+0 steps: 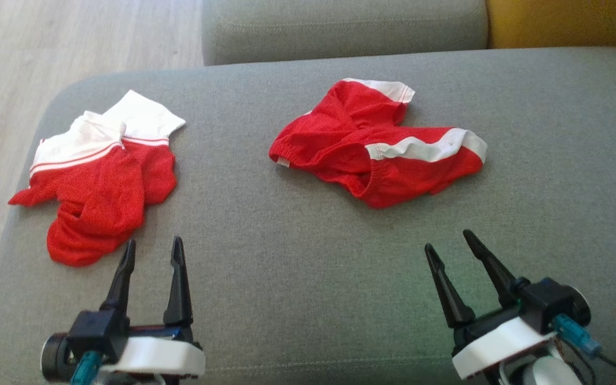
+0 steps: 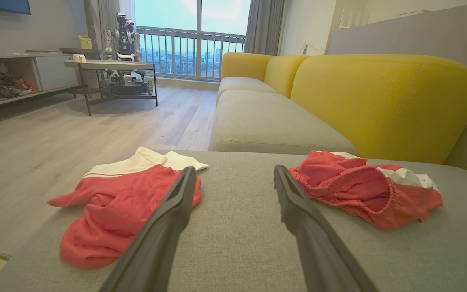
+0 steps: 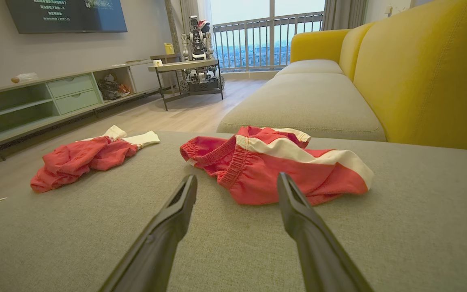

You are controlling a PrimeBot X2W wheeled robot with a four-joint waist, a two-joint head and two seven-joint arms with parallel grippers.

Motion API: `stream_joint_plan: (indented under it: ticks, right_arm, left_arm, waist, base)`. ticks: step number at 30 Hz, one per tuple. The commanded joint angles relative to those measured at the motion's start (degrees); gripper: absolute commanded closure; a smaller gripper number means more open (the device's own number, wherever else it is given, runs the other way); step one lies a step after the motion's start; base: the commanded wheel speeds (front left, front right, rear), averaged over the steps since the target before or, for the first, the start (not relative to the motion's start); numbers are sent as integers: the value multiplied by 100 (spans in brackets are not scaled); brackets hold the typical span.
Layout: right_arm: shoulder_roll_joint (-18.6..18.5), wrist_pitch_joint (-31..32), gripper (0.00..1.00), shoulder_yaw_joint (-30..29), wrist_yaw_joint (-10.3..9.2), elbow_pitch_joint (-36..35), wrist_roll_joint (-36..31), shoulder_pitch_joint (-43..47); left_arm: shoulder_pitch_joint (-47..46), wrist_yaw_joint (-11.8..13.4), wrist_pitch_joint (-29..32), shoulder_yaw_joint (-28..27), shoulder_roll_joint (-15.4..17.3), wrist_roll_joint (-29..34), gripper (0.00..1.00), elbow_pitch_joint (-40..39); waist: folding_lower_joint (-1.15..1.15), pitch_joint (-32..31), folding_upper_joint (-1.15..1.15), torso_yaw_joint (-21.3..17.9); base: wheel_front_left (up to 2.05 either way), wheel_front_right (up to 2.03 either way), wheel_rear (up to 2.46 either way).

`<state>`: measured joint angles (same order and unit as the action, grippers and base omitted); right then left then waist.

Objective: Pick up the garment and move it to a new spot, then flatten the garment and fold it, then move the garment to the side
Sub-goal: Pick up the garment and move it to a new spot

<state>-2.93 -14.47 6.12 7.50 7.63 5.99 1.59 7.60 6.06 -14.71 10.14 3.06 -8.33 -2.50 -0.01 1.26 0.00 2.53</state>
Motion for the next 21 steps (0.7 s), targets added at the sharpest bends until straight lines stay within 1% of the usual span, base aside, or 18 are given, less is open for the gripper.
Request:
stream_joint_plan:
  ticks: [1,4,21]
  right_arm:
    - [5,-52,0,122,-1,-206,-41,-115]
    - [5,-52,0,106,-1,-235,-75,-41]
    - [5,-52,0,75,-1,-271,-89,1]
  left_arm:
    - [-130,8,-29,-216,-17,52,0,-218]
    - [-42,13,-29,-256,-17,150,0,-238]
    - [64,12,-29,-263,-18,225,0,-263]
  waist:
    - [1,-32,0,-6]
    - [1,-85,0,-14]
    - [1,-128,0,-1]
  base:
    - [0,0,0]
    - [0,0,0]
    - [0,0,0]
